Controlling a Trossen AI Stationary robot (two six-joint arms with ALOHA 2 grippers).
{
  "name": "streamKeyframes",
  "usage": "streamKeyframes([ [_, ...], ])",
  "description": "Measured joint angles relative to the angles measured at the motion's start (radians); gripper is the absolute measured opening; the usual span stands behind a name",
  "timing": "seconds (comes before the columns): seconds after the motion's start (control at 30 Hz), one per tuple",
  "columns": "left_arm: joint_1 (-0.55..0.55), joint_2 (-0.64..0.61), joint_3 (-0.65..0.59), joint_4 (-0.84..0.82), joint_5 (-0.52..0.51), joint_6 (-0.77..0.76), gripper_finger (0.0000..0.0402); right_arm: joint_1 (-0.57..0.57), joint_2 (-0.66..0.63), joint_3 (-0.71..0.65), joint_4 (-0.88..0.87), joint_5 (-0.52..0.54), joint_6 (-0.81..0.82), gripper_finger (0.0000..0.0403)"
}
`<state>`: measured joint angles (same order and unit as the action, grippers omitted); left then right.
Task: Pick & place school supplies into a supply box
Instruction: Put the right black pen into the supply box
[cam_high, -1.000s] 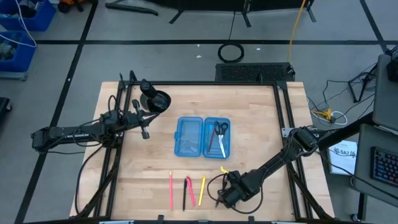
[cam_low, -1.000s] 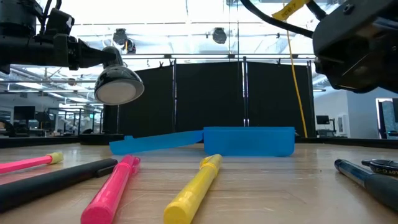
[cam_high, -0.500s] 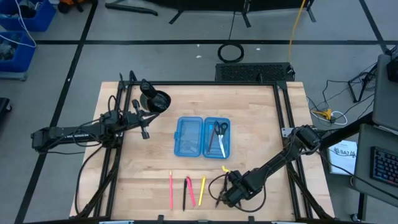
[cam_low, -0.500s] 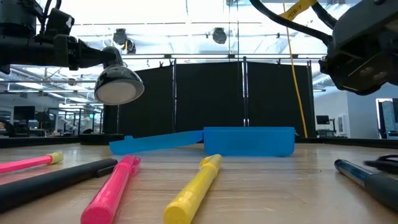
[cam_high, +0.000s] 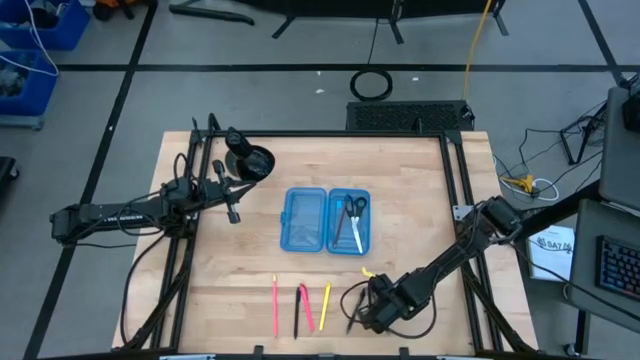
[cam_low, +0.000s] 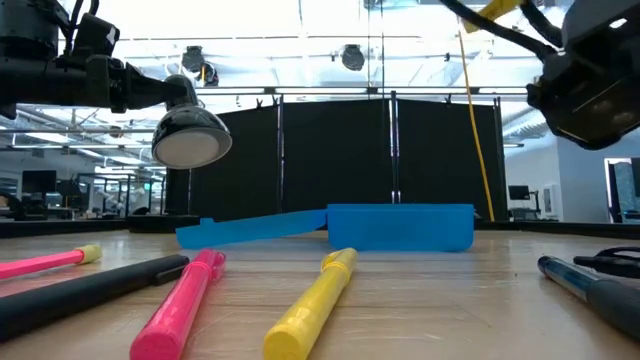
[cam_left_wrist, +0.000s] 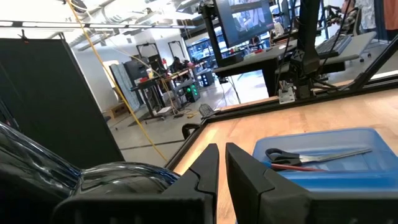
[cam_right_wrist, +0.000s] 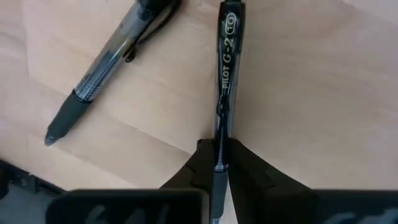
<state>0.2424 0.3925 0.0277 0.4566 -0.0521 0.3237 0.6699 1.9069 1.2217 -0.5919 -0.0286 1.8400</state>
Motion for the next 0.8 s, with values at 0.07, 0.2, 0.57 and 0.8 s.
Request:
streamKeyframes([
  [0.07, 0.0, 0.0, 0.0, 0.0, 0.0, 0.0, 0.0035, 0.003, -0.026, -0.003, -0.016, 0.055, -0.001, 0.0018],
  [0.2, 0.0, 0.0, 0.0, 0.0, 0.002, -0.003, 0.0035, -0.005, -0.074, -0.004, -0.029, 0.133, -0.002, 0.0018],
  [0.57, 0.0, 0.0, 0.0, 0.0, 0.002, -0.011, 0.0035, -0.012, -0.162, -0.002, 0.014, 0.151, -0.05, 0.0017],
  [0.8, 0.0, 0.0, 0.0, 0.002, 0.002, -0.019, 0.0035, -0.037, -0.284, 0.0, 0.064, 0.384, -0.154, 0.0017],
])
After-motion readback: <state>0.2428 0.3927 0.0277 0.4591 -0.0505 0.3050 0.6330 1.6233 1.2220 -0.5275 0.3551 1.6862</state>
